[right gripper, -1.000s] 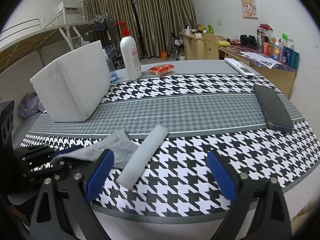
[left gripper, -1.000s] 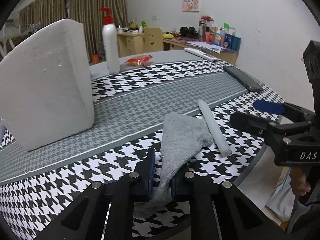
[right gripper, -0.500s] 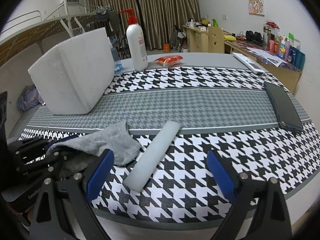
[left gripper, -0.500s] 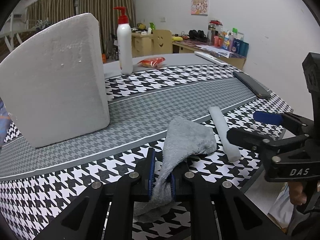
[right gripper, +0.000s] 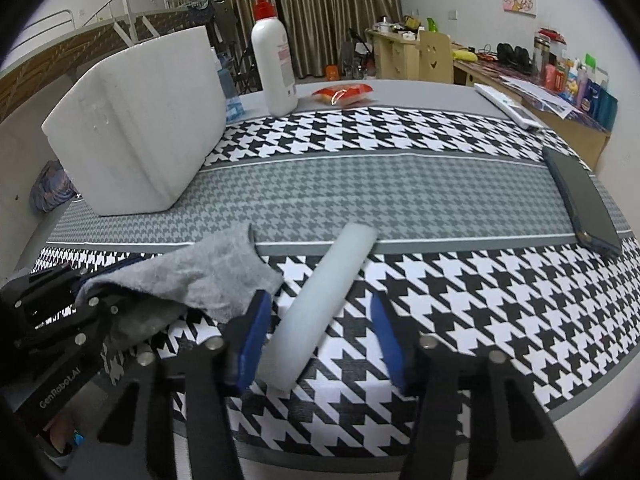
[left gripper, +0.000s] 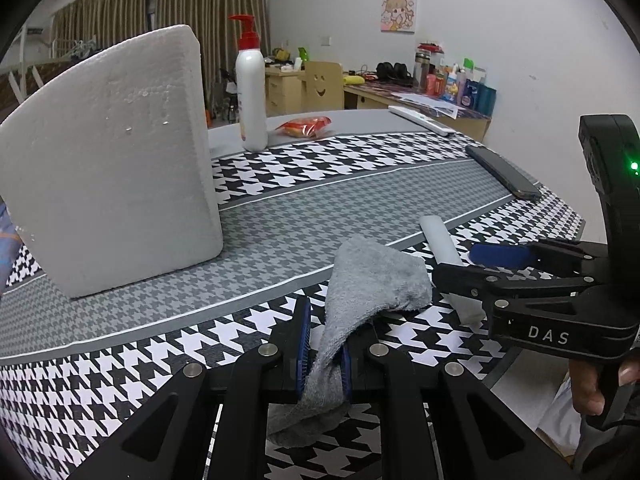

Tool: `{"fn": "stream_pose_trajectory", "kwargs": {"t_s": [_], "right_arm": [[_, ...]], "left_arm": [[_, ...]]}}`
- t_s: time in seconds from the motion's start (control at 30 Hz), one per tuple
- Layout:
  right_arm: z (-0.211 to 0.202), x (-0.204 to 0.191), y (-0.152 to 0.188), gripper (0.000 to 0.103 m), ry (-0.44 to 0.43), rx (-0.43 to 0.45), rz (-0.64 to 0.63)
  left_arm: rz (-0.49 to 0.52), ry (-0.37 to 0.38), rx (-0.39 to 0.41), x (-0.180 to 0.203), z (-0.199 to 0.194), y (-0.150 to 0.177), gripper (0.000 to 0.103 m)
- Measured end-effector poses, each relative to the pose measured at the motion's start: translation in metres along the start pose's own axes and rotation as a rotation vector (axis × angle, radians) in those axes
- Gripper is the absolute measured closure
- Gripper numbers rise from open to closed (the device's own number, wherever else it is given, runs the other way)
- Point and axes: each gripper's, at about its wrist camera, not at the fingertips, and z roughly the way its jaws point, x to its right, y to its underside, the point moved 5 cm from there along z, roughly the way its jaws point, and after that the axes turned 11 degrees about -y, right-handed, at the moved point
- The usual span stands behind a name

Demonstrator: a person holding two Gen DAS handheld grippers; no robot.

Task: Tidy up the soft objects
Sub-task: 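Close the right tool on the white foam roller, then lift the grey cloth with the left tool while the right tool lifts the roller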

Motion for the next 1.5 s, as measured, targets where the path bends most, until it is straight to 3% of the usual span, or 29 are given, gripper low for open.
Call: {"fn": "stream_pose_trajectory", "kwargs": {"t_s": [0.2, 0.27, 0.33, 0.67, 0.77, 1.1, 1.5], "right_arm": [[0.006, -0.014, 0.001, 0.058, 0.064, -0.026, -0.056], [0.006, -0.013, 0.000, 0.068, 0.086, -0.033, -0.053], [0.004, -0.011, 0.000, 0.075, 0.077, -0.037, -0.043], [0.003, -0.015, 0.002, 0.080, 0.068, -0.044, -0.056], [-0.005, -0.011, 0.001, 0.090, 0.033, -0.028, -0.030], [-0.026, -0.015, -0.008, 0.090, 0.016, 0.051, -0.052], [-0.037, -0.014, -0.011, 0.090, 0.008, 0.080, -0.052]], "left_arm": [[-0.004, 0.002, 0.003, -0.001, -0.001, 0.000, 0.089], [-0.005, 0.005, 0.006, -0.003, -0.003, 0.001, 0.089], [-0.005, 0.007, 0.007, -0.003, -0.003, 0.002, 0.089], [-0.013, 0.017, 0.018, -0.005, -0.009, 0.003, 0.089], [-0.018, 0.018, 0.024, -0.006, -0.011, 0.003, 0.089], [-0.016, 0.014, 0.066, -0.007, -0.025, -0.002, 0.089], [-0.035, 0.014, 0.098, -0.012, -0.038, -0.010, 0.089]]}}
